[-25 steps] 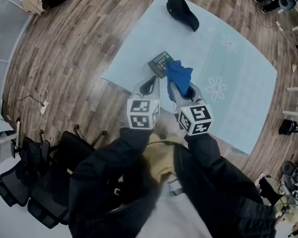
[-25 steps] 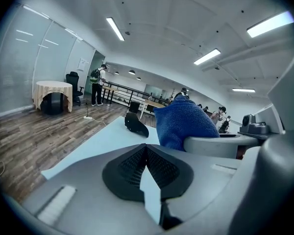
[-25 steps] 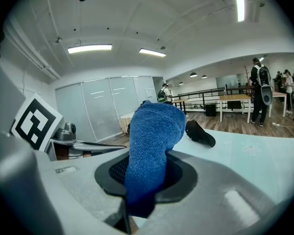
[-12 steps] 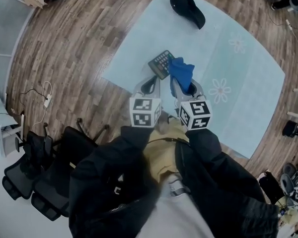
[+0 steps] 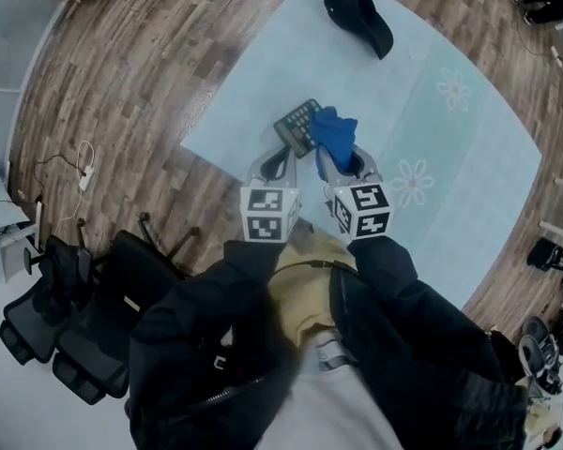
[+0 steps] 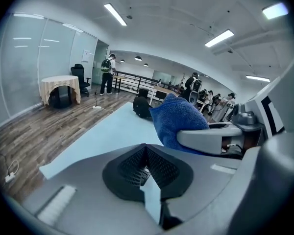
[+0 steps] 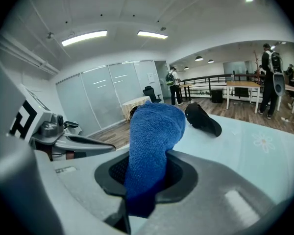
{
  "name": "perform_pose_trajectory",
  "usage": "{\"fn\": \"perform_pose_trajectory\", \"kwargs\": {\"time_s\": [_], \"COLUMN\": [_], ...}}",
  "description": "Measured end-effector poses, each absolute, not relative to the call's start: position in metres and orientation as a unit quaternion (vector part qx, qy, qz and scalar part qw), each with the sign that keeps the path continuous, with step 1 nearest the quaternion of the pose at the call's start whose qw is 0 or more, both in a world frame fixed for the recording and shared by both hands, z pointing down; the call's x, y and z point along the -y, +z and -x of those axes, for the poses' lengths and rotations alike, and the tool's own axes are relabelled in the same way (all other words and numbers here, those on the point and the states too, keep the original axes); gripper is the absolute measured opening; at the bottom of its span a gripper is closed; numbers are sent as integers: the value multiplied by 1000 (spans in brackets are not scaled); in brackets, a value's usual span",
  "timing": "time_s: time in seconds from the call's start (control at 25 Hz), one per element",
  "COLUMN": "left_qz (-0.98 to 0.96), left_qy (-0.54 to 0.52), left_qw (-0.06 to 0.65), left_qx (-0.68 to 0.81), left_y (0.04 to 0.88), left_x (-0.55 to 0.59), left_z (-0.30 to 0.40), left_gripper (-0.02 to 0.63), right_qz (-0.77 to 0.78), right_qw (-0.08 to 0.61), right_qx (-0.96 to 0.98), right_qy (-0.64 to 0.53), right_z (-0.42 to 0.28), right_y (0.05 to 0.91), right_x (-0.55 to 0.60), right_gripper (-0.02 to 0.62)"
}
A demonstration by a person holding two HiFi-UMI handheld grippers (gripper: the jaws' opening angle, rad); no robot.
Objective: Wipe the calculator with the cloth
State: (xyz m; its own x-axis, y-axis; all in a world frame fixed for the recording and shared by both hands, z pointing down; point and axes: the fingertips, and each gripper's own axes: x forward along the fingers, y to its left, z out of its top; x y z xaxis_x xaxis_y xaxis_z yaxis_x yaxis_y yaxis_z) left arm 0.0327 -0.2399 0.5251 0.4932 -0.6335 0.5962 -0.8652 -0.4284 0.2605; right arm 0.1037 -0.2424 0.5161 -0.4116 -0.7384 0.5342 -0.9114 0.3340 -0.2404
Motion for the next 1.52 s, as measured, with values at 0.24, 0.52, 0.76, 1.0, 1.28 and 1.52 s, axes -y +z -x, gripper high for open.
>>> {"fn": "perform_pose_trajectory", "kwargs": {"time_s": [0.24, 0.52, 0.76, 1.0, 1.28, 1.52], "left_qz": [-816, -799, -795, -784, -769, -765], "left_qy": [222, 227, 242, 253, 254, 251], "left_qw": [279, 318, 328, 331, 348, 348], "left_qx": [455, 456, 449, 460, 472, 480], "left_y": [540, 566, 576, 587, 594, 599], "left_x": [255, 271, 276, 283, 283, 278], "left_z": [-36, -34, -34, -17, 2, 15], "left_gripper": [-9, -9, -9, -9, -9, -9], "right_qz": [-502, -485, -469, -471, -426, -389], "right_qw": [195, 220, 248, 287, 359, 370], "right_qx": [798, 797, 797, 790, 786, 796], "right_qy": [270, 285, 290, 267, 270, 281], "right_z": [-107, -102, -103, -117, -104, -77], "right_y": [542, 571, 589, 613, 662, 675], "right_x": [260, 281, 293, 318, 318, 299], "right_gripper": [91, 91, 92, 92, 92, 91]}}
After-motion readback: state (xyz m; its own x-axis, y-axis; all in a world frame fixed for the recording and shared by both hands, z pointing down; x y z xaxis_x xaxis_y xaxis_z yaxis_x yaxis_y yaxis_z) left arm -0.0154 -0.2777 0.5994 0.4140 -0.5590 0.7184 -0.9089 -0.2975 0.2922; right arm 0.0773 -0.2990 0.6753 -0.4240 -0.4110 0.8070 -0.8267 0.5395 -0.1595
